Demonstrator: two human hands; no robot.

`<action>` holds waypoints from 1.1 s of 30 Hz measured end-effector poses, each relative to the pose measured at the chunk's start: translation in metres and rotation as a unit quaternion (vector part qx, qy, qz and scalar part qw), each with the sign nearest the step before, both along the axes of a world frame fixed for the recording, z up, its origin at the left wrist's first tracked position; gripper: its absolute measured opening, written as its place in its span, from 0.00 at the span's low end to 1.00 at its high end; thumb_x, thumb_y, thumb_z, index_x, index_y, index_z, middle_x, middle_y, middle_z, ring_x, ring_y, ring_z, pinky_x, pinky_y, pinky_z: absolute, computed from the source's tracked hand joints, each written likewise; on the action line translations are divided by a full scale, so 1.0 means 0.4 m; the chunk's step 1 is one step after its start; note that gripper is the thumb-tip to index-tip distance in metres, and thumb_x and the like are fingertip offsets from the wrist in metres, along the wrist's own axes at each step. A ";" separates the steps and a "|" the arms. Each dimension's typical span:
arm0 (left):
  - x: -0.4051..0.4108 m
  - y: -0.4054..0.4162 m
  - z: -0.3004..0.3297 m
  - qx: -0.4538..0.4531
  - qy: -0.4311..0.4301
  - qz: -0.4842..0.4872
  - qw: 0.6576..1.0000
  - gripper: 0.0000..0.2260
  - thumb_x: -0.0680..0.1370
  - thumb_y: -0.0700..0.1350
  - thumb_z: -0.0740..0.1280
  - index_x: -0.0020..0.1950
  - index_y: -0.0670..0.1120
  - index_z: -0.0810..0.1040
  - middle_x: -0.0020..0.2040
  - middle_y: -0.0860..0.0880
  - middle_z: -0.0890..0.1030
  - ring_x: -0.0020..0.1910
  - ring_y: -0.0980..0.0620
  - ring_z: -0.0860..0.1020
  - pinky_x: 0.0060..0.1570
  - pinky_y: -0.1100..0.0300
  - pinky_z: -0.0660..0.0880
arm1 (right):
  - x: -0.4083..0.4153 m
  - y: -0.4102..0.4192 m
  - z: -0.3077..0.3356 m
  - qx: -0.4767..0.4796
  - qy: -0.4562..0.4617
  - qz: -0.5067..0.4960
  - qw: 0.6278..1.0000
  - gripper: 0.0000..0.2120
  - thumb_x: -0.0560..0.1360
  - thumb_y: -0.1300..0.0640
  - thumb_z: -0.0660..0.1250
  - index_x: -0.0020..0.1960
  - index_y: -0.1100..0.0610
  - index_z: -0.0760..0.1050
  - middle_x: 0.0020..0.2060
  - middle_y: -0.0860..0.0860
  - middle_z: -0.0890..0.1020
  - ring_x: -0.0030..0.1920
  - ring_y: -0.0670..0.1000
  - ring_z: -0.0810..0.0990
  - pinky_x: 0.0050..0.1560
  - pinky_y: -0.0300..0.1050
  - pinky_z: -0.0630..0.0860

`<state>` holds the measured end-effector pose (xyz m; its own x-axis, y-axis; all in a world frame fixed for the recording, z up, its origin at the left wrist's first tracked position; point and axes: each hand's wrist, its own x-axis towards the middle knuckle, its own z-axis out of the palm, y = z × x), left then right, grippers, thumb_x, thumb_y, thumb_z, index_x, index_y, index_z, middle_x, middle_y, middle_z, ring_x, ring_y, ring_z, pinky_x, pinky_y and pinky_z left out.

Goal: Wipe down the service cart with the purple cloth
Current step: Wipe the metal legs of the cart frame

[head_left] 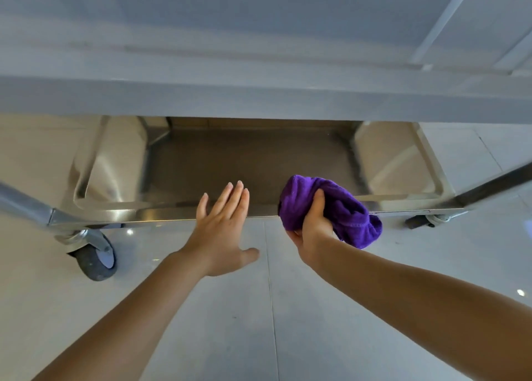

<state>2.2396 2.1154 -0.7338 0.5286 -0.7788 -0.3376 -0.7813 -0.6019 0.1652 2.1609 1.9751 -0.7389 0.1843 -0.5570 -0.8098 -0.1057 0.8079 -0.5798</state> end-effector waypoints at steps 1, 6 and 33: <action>0.001 0.001 0.001 -0.007 0.006 0.001 1.000 0.43 0.74 0.64 0.58 0.75 0.48 0.34 0.75 0.50 0.32 0.73 0.51 0.32 0.70 0.45 0.34 | 0.010 0.017 0.001 -0.001 0.006 0.017 1.000 0.27 0.74 0.37 0.61 0.66 0.53 0.68 0.52 0.50 0.77 0.46 0.52 0.79 0.42 0.46 0.79; 0.014 0.014 0.008 -0.072 0.072 0.003 0.995 0.43 0.71 0.59 0.58 0.76 0.46 0.36 0.77 0.49 0.37 0.74 0.54 0.34 0.70 0.50 0.32 | 0.098 0.154 0.003 0.007 -0.012 0.049 0.999 0.25 0.73 0.35 0.60 0.60 0.53 0.74 0.50 0.50 0.82 0.41 0.48 0.80 0.50 0.46 0.79; 0.101 0.213 -0.012 -0.130 0.012 0.068 0.989 0.38 0.74 0.46 0.63 0.76 0.41 0.43 0.77 0.44 0.43 0.76 0.49 0.41 0.70 0.60 0.35 | 0.216 0.367 0.002 0.046 -0.101 0.007 0.994 0.24 0.71 0.40 0.67 0.61 0.52 0.74 0.54 0.48 0.81 0.54 0.48 0.80 0.56 0.44 0.76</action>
